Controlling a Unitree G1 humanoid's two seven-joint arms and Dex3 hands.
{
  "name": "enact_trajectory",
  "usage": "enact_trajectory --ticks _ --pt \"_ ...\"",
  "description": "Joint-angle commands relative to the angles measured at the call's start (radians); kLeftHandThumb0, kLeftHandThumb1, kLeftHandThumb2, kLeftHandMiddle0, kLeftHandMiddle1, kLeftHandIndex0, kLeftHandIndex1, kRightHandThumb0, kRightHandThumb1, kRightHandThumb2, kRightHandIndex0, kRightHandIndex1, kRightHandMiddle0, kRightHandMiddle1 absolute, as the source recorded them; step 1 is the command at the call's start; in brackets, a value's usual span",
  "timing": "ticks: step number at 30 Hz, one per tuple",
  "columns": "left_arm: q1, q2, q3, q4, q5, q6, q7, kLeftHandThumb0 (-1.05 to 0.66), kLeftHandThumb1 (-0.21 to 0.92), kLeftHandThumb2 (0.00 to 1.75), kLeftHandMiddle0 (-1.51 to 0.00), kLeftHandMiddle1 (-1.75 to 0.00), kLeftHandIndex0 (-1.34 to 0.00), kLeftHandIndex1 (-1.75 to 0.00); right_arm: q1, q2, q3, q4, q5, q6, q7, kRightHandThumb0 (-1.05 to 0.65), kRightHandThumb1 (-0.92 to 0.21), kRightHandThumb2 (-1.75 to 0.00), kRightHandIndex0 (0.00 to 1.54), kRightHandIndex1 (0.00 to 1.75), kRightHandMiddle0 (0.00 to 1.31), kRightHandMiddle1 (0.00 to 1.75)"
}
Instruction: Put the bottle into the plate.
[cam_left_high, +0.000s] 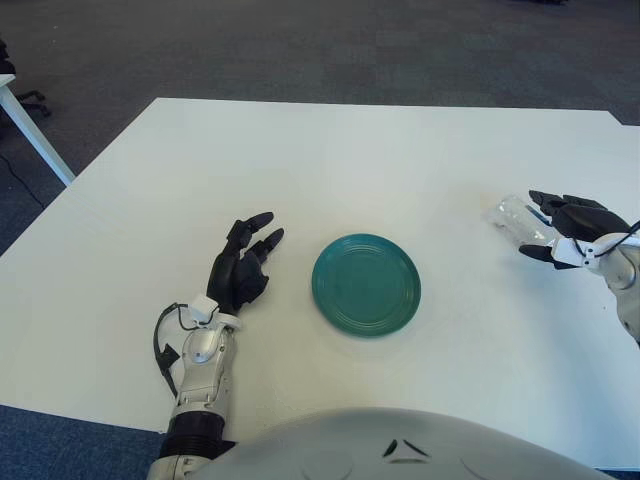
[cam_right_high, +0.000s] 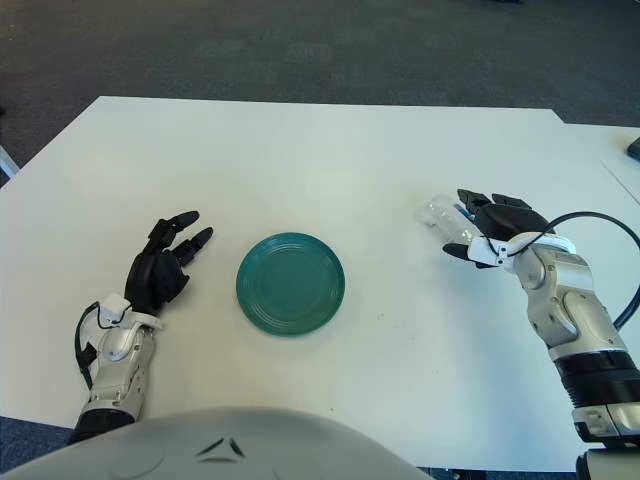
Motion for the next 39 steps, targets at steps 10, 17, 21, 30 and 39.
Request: enact_trajectory --ticks 10,17,21,30,39 --pt "0.053 -0.006 -0.001 -0.002 -0.01 0.026 -0.006 -0.64 0.92 0.96 -0.67 0.0 -0.26 -0.8 -0.075 -0.041 0.026 0.048 -0.025 -0.018 0.012 -1.05 -0.92 -0.66 0.0 0.0 0.0 0.0" --pt "0.068 -0.003 -0.002 -0.022 -0.014 0.029 -0.009 -0.64 0.92 0.96 -0.67 0.0 -0.26 -0.8 -0.092 -0.039 0.035 0.047 -0.032 -0.018 0.014 -1.05 -0.92 -0.66 0.0 0.0 0.0 0.0" --pt "0.076 -0.001 -0.001 -0.032 -0.017 0.032 -0.012 -0.64 0.92 0.96 -0.67 0.0 -0.26 -0.8 -0.102 -0.037 0.04 0.048 -0.031 -0.019 0.013 -1.05 -0.92 -0.66 0.0 0.0 0.0 0.0" --pt "0.088 0.003 -0.001 -0.047 -0.023 0.037 -0.016 -0.64 0.92 0.96 -0.67 0.0 -0.26 -0.8 -0.131 -0.029 0.052 0.066 -0.027 -0.024 0.01 -1.05 -0.92 -0.68 0.01 0.0 0.0 0.0" --pt "0.101 0.008 0.001 -0.065 -0.031 0.042 -0.021 -0.64 0.92 0.96 -0.67 0.0 -0.26 -0.8 -0.15 -0.016 0.065 0.086 -0.029 -0.029 0.001 -1.05 -0.92 -0.68 0.02 0.01 0.01 0.01"
